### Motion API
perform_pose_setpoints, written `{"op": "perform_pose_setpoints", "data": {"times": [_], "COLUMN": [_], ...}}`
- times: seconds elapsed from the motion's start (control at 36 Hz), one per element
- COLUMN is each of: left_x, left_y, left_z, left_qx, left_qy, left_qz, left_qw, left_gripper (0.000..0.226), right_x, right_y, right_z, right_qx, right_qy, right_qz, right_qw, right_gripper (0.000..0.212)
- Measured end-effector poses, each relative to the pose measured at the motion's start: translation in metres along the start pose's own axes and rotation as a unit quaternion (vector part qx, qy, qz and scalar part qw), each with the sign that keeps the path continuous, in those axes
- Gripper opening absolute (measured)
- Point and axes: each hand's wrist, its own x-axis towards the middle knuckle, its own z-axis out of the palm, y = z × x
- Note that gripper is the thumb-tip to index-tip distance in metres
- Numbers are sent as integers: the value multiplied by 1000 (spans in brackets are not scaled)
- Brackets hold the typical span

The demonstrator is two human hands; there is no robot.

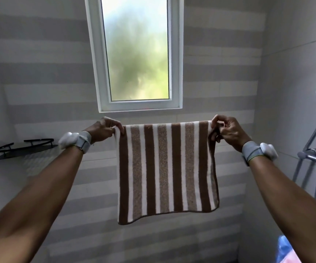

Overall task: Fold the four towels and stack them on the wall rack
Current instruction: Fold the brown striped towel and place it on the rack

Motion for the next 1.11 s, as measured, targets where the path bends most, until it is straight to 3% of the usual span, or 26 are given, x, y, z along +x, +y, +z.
{"op": "perform_pose_setpoints", "data": {"times": [0.11, 0.22, 0.33, 0.39, 0.42, 0.47, 0.5, 0.56, 0.61, 0.64, 0.67, 0.69, 0.72, 0.75, 0.78, 0.86, 0.94, 1.03, 1.11], "left_x": [-4, -9, -7, -5, -3, -3, -8, -18, -35, -40, -40, -42, -41, -40, -41, -45, -44, -47, -47], "left_y": [-5, -2, -7, -5, 0, 12, 10, 6, -6, -10, -11, -8, -11, -11, -9, -30, -22, -17, -17], "left_z": [-4, 2, 3, -1, -3, -1, 2, 18, 44, 56, 65, 68, 64, 59, 51, 32, 33, 39, 44], "left_qx": [0, -99, -107, -139, -173, -299, -358, -328, -222, -218, -234, -249, -243, -238, -244, -198, -185, -226, -213], "left_qy": [-51, -61, -41, -12, 18, 95, 116, 34, -57, -27, 58, 169, 239, 221, 147, 23, 18, 26, -53], "left_qz": [-40, -86, -68, -29, -4, 45, 56, 6, -92, -124, -138, -134, -105, -48, 5, 20, 37, 17, -16], "left_qw": [998, 989, 991, 990, 985, 948, 925, 944, 969, 968, 961, 944, 934, 944, 959, 980, 982, 974, 976], "left_gripper": [23, 35, 53, 57, 54, 53, 66, 86, 102, 101, 90, 63, 58, 52, 44, 43, 26, 29, 38], "right_x": [-5, -3, 1, 3, 4, 3, -2, -12, -28, -33, -35, -39, -35, -33, -30, -24, -25, -30, -30], "right_y": [-1, 5, 5, -7, -12, -17, -15, -4, 18, 30, 31, 28, 26, 24, 17, 30, 44, 26, 21], "right_z": [3, 4, 7, 10, 11, 11, 15, 28, 44, 48, 50, 49, 47, 43, 38, 29, 33, 38, 33], "right_qx": [7, -89, -185, -130, -51, 97, 127, 82, -4, -27, -28, -15, -3, 27, 73, 133, 70, 93, 101], "right_qy": [-13, -64, -56, -28, 4, 66, 56, -37, -78, -74, -65, -52, -32, -14, -6, -42, -74, -38, -63], "right_qz": [8, 11, -6, -34, -52, -82, -76, -21, 31, 44, 51, 42, 25, 5, -6, 44, 64, 18, 4], "right_qw": [1000, 994, 981, 991, 997, 990, 987, 996, 996, 996, 996, 998, 999, 1000, 997, 989, 993, 995, 993], "right_gripper": [23, 2, 23, 20, 21, 42, 61, 96, 107, 101, 92, 87, 85, 83, 75, 56, 22, 22, 21]}}
